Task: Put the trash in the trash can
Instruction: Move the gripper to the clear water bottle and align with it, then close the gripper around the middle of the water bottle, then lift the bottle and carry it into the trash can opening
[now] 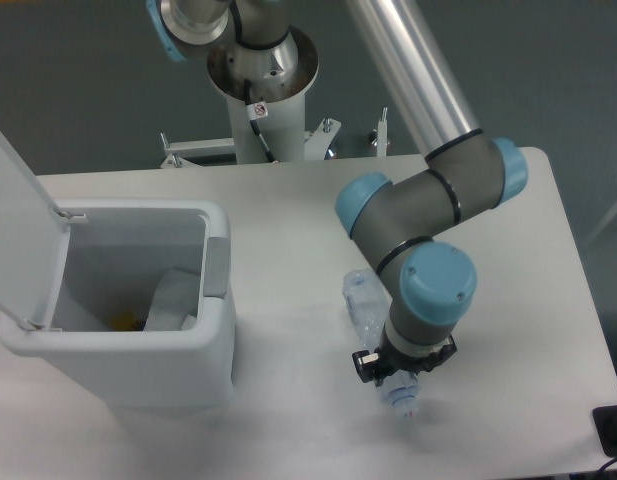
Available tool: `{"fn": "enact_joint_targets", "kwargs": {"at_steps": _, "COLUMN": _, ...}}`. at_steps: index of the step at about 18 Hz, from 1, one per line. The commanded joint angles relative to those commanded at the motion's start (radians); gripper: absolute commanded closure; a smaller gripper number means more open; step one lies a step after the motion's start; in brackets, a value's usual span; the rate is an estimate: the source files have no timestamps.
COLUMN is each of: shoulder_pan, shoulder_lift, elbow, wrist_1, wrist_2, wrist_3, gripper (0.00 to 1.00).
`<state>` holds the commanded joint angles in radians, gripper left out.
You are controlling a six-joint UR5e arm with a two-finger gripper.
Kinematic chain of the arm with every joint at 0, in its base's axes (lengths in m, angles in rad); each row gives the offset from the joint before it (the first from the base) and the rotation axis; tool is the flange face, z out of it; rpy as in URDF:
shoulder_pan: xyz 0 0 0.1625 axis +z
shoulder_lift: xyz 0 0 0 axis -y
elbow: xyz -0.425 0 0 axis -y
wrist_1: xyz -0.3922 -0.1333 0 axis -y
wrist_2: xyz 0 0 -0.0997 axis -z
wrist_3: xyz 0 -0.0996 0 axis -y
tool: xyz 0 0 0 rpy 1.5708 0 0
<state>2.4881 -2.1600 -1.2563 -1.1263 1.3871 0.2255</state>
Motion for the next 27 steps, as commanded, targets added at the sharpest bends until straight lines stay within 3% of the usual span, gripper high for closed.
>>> {"fn": "enact_joint_targets", "kwargs": {"at_steps": 2, "shoulder_pan": 0.021, "shoulder_lift": 0.038, "elbow": 0.0, "wrist_1": 0.043, "wrist_2": -0.071, "wrist_3": -0.002, "gripper": 0.62}}
{"fn": "enact_joint_targets", "kwargs": {"at_steps": 8, "shoulder_pan": 0.045, "shoulder_lift": 0.121, "elbow": 0.014, "wrist_1": 0.046, "wrist_2": -0.189, "wrist_3": -0.02, "gripper": 0.61}}
{"fn": "enact_joint_targets", "kwargs": {"at_steps": 10, "shoulder_pan": 0.045, "shoulder_lift": 0.137, "elbow": 0.053, "wrist_1": 0.046, "wrist_2": -0.21, "wrist_3": -0.067, "gripper": 0.61}}
{"fn": "enact_joint_targets", "kwargs": {"at_steps": 12, "shoulder_pan": 0.045, "shoulder_lift": 0.149, "elbow": 0.124, "wrist_1": 0.046, "wrist_2": -0.301, "wrist_3": -0.107, "gripper": 0.61}}
{"fn": "enact_joint_targets", "kwargs": {"at_steps": 15, "shoulder_pan": 0.048, "shoulder_lift": 0.176, "elbow": 0.172, "wrist_1": 0.049, "wrist_2": -0.391, "wrist_3": -0.112, "gripper": 0.61}}
{"fn": "enact_joint_targets", "kwargs": {"at_steps": 16, "shoulder_pan": 0.048, "shoulder_lift": 0.187, "elbow": 0.178, "wrist_1": 0.083, "wrist_2": -0.433, "wrist_3": -0.11, "gripper": 0.61}}
{"fn": "enact_joint_targets", "kwargs": {"at_steps": 19, "shoulder_pan": 0.042, "shoulder_lift": 0.21, "elbow": 0.175, "wrist_1": 0.141, "wrist_2": -0.508, "wrist_3": -0.107, "gripper": 0.61}}
{"fn": "enact_joint_targets", "kwargs": {"at_steps": 27, "shoulder_pan": -0.075, "shoulder_lift": 0.29, "elbow": 0.126, "wrist_1": 0.143, "wrist_2": -0.603, "wrist_3": -0.112, "gripper": 0.61}}
